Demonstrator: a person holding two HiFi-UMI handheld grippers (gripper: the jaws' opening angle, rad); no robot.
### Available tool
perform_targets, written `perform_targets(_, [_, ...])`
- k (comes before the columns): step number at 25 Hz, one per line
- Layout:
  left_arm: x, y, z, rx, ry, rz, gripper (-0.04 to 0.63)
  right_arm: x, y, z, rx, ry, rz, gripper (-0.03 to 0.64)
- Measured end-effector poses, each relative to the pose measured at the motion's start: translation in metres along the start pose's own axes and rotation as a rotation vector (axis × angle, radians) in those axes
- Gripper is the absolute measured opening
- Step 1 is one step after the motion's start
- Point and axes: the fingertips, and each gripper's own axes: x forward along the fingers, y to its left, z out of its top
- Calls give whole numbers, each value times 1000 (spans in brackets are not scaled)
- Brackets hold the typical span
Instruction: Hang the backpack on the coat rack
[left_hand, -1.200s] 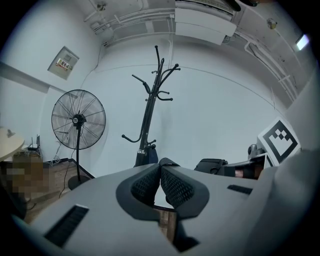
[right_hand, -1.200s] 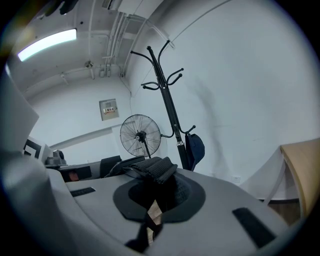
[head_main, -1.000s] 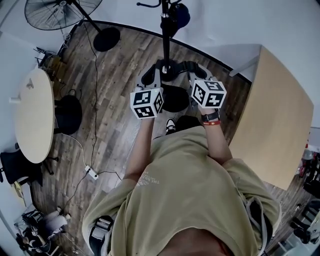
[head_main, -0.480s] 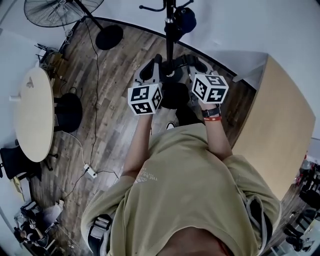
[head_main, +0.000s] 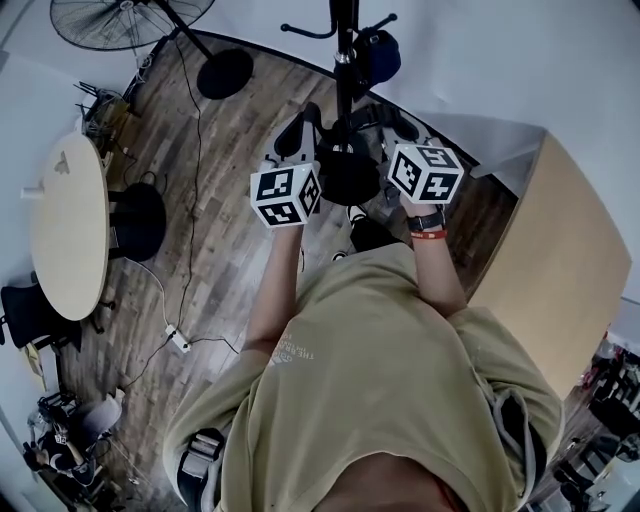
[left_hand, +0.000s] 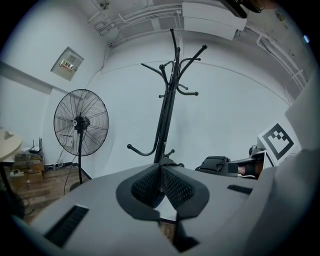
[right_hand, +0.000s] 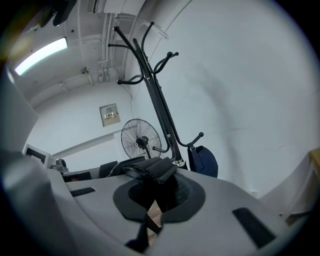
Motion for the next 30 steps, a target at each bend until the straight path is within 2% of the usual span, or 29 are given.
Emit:
perform_targets(13, [68, 0, 19, 24, -5, 1, 25, 45, -55, 36, 58, -33, 2, 15])
perform_targets(30, [118, -6, 25, 11, -5, -17, 25, 70, -97, 55, 80, -43, -32, 15])
